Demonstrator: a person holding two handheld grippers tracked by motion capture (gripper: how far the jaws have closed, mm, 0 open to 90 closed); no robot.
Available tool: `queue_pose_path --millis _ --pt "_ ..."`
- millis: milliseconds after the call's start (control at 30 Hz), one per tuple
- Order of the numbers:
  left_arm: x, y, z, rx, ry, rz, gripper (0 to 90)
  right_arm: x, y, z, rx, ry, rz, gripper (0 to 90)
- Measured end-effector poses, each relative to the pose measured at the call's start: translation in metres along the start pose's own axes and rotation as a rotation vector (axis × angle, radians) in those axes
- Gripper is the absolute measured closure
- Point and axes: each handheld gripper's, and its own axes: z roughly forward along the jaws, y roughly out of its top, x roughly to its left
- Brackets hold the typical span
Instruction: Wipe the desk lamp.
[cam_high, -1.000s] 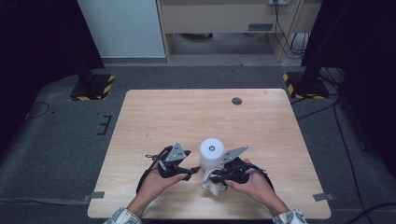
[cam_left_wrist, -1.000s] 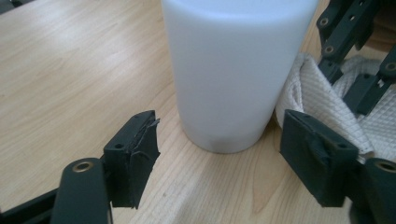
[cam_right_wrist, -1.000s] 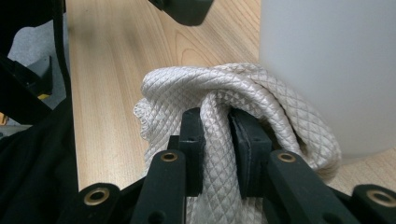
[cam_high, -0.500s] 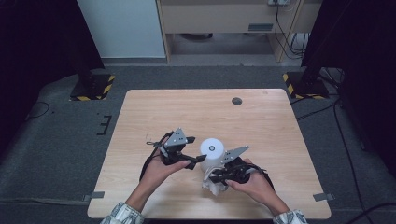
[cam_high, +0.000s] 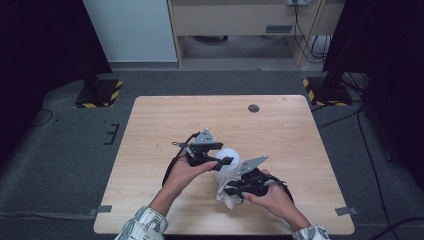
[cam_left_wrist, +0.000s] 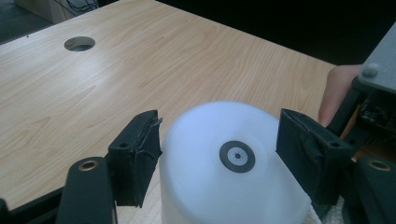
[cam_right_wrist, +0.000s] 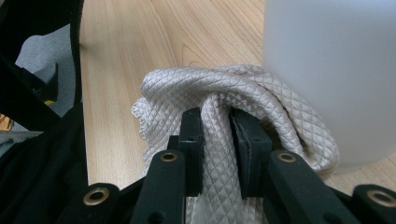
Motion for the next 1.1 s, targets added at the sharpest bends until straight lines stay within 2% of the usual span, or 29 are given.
queue_pose_path --millis 200,267,367,500,567,633,767,1000,1100 --pt "0.006 -0.002 0.002 0.000 -0.009 -0.021 29.8 0.000 0.001 -0.001 -0.008 0.003 0.000 75.2" --pt "0.006 -0.003 0.003 0.000 -0.031 -0.038 31.1 0.001 0.001 -0.002 -0.014 0.006 0.000 75.2" --pt "0.003 -0.003 0.002 0.001 -0.045 -0.031 32.7 0.002 0.003 -0.005 -0.043 0.020 -0.009 75.2" --pt "0.003 -0.004 0.000 0.002 -0.033 -0.038 33.0 0.004 0.007 -0.012 -0.093 0.032 -0.014 75.3" --pt "0.005 -0.005 0.000 0.001 -0.030 -0.046 33.1 0.004 0.008 -0.012 -0.102 0.033 -0.014 75.4" --pt "0.005 -0.005 0.000 0.001 -0.033 -0.049 33.3 0.003 0.007 -0.009 -0.093 0.030 -0.008 75.5" --pt "0.004 -0.005 0.000 0.000 -0.028 -0.048 33.3 -0.001 0.004 0.001 -0.042 0.025 0.005 75.5" --pt "0.005 -0.005 -0.001 0.003 -0.029 -0.045 33.3 -0.009 -0.004 0.018 0.046 0.029 0.059 75.6" --pt "0.004 -0.004 0.000 0.003 -0.028 -0.047 33.3 -0.010 -0.005 0.019 0.050 0.033 0.070 75.7"
